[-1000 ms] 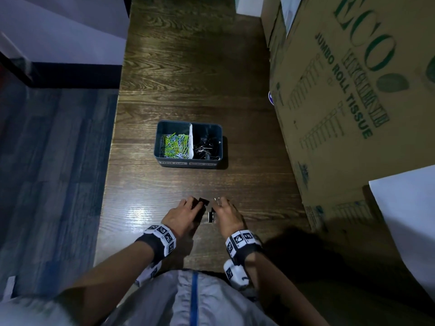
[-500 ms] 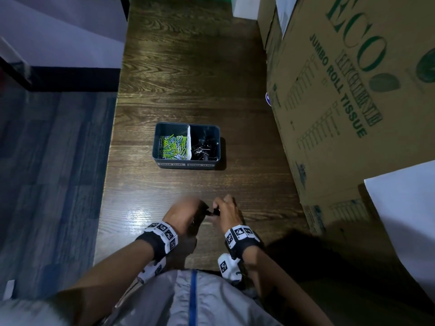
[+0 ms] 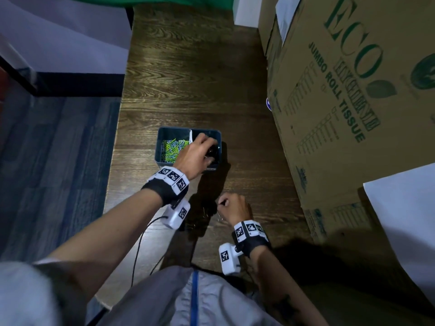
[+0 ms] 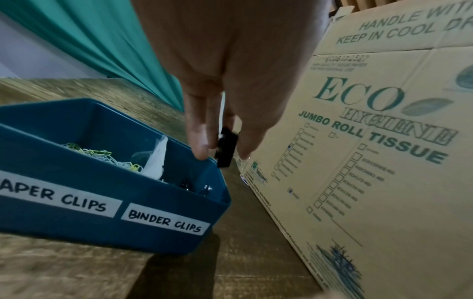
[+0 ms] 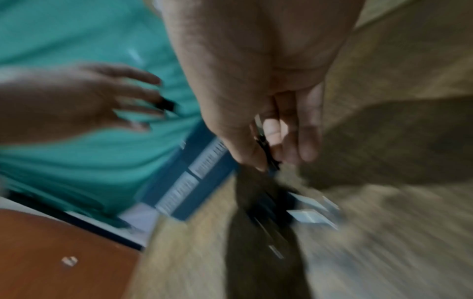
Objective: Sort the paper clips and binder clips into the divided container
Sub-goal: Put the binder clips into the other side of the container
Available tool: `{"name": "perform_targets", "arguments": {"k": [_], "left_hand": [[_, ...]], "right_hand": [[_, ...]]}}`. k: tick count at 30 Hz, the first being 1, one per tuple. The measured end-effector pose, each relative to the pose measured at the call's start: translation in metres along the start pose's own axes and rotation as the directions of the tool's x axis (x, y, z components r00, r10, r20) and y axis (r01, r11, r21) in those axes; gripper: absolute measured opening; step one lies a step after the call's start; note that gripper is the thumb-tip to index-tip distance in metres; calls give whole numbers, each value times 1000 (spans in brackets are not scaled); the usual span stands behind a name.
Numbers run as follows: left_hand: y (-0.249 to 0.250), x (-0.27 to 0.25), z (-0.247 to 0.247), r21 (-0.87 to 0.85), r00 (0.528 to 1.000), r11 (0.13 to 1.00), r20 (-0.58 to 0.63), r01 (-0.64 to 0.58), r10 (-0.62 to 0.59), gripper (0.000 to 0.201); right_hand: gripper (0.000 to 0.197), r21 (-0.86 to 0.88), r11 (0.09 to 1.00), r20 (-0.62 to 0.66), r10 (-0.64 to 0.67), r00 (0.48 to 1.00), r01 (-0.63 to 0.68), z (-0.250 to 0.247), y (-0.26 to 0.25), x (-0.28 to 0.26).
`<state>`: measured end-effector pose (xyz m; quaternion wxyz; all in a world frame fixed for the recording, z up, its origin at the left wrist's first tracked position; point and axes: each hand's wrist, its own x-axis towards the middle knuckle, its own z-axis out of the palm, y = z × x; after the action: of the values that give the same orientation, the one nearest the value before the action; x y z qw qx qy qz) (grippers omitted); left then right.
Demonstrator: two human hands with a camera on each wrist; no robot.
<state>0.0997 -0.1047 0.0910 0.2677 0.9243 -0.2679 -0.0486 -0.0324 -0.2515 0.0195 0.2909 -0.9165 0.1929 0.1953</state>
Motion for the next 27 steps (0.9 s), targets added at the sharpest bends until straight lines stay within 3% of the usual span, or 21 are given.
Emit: {"name": "perform_targets", "arguments": {"k": [2, 4, 7, 8, 11, 12, 14, 17, 19, 21, 25, 27], "left_hand": [[-6, -11, 4, 51, 1000, 998, -9, -26, 26, 38], [-13, -34, 14, 49, 1000, 998, 3, -24, 24, 19], [-28, -78, 37, 140, 987, 988, 137, 63, -82, 9], [-33, -93, 45, 183, 970, 979, 204, 94, -131, 14], [-48, -132, 71, 261, 858, 952, 442, 158, -263, 63], [-50, -142, 79, 277, 829, 948, 486, 154, -277, 76], [-52, -156, 92, 302, 815, 944, 510, 130, -275, 85], [-48, -166, 103, 283, 844, 955, 487, 91, -225, 67], [-44, -166, 107, 260, 852, 963, 486, 74, -196, 55], [-40, -164, 110, 235, 854, 971, 493, 50, -163, 46], [-35, -161, 113, 218, 850, 973, 498, 72, -174, 36], [-32, -161, 111, 210, 850, 974, 494, 84, -180, 35]], "right_hand": [[9, 52, 998, -13, -36, 999, 37, -18, -15, 8], [9, 115, 987, -65, -103, 993, 110, -40, -35, 19], [12, 162, 954, -223, -212, 951, 251, -75, -69, 36], [14, 176, 941, -277, -233, 932, 288, -83, -79, 41], [32, 212, 906, -336, -285, 897, 367, -97, -97, 50], [40, 201, 905, -325, -299, 897, 375, -96, -97, 49], [47, 153, 914, -294, -320, 901, 375, -87, -88, 43], [47, 7, 944, -109, -329, 938, 331, -48, -51, 32], [54, -127, 954, 79, -263, 961, 272, -19, -24, 25], [65, -230, 941, 187, -209, 960, 250, 4, -2, 19], [77, -304, 893, 242, -265, 933, 332, 29, 13, 6], [67, -358, 874, 187, -278, 942, 329, 36, 11, 0]]}}
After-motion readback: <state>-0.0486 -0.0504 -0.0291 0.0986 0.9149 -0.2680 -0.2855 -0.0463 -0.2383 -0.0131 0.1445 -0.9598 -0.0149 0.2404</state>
